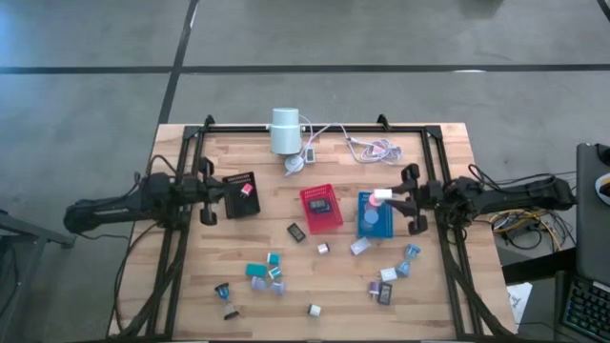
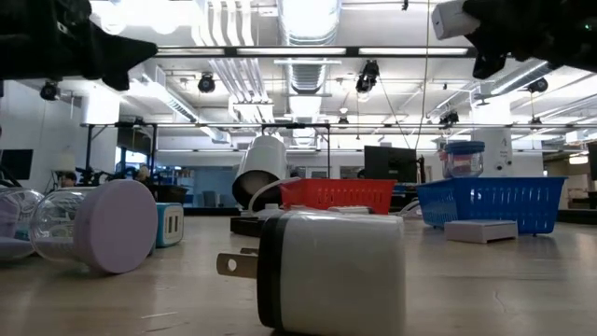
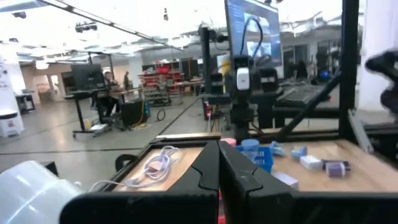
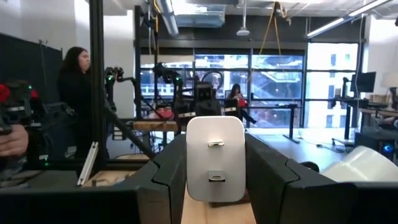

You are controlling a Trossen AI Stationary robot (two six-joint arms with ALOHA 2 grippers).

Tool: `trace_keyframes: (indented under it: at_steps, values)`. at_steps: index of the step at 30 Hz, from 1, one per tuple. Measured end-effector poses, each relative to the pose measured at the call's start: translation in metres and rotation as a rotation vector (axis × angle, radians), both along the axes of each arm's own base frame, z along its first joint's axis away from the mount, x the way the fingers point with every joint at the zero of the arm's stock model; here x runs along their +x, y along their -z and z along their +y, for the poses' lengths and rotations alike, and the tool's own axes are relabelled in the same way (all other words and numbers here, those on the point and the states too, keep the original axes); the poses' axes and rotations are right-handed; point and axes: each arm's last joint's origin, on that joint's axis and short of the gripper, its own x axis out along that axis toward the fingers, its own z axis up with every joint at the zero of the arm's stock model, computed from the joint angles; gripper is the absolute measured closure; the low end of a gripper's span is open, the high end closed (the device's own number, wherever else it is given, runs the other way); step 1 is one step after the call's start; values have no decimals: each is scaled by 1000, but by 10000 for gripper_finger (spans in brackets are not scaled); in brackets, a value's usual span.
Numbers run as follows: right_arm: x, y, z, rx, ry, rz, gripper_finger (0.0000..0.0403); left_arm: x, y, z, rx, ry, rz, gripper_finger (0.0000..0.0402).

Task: Pick & Place Office items
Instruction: Put the white charger adapter into the black bin

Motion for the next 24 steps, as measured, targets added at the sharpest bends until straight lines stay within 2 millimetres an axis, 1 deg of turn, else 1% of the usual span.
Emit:
trace_keyframes:
  at_steps: [4,9,12,16,18,20,22,24]
  values:
    - [13,-9,1,-3,0,43,287,7,-6,0,64,-1,-6,399]
    - [34,-16,2,-70,15,97,287,18,-31,2,-15,-6,-1,399]
    - [46,-20,2,-65,14,106,287,31,-47,3,6,9,34,399]
    - [61,-23,3,-30,5,120,287,55,-57,2,120,27,143,395]
    - [68,-24,4,-5,0,130,287,69,-60,0,180,48,196,383]
    - [74,-26,4,16,-4,133,287,83,-65,-3,239,64,232,361]
    - [79,-32,4,38,-8,122,287,98,-73,-6,314,68,256,335]
    - [84,-42,3,70,-13,98,287,113,-82,-10,389,65,269,305]
